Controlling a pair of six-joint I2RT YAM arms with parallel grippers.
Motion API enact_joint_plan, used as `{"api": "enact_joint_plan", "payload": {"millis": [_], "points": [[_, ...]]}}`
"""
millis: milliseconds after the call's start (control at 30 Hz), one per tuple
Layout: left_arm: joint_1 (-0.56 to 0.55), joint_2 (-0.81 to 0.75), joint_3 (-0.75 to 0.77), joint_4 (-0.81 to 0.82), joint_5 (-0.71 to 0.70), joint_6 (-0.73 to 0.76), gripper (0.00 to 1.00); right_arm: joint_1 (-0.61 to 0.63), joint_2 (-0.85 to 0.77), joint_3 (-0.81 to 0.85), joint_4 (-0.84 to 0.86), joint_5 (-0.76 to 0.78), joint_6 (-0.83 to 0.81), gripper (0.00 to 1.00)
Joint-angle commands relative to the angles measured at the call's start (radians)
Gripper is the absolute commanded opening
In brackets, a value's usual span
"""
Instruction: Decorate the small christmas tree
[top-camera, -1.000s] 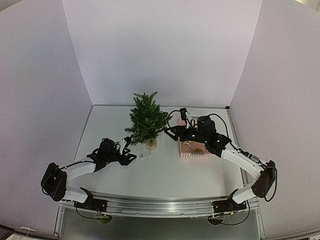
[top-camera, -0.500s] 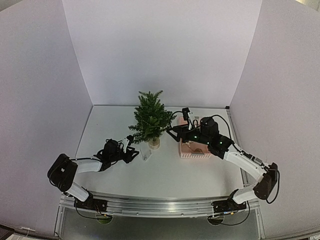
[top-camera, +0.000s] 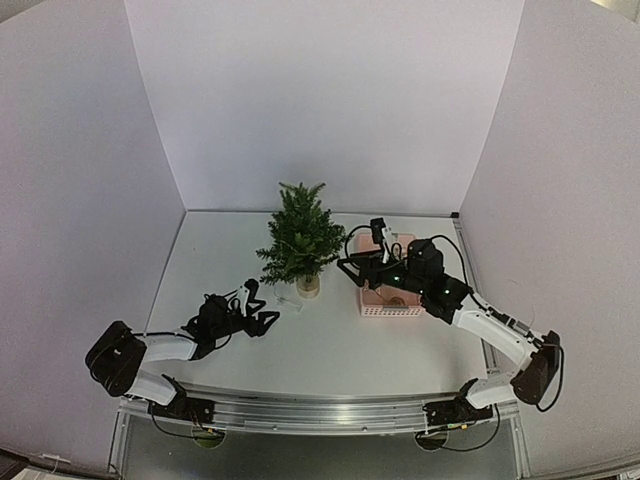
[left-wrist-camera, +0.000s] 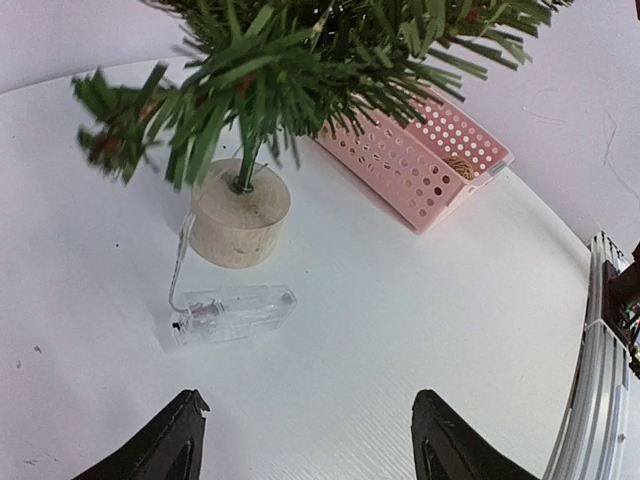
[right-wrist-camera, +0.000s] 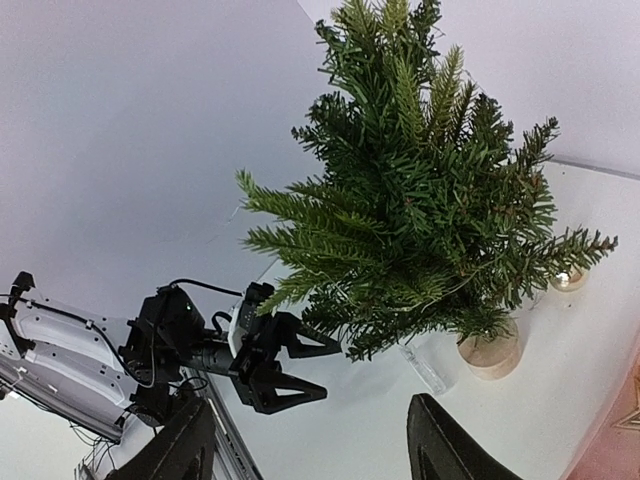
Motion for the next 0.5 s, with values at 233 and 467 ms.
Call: {"api": "enact_joint_plan", "payload": {"millis": [233,467], "points": [[-0.006,0.159,-0.017,0.406,-0.146,0.038,0.77,0.003,-0.017,0.005,0.063,0.024,-0.067,0.64],[-0.005,0.316,0.033,0.536,-0.109,0.069,0.7,0.003,0.004,0.019,0.064,0.037,-0.086,0.64]]}}
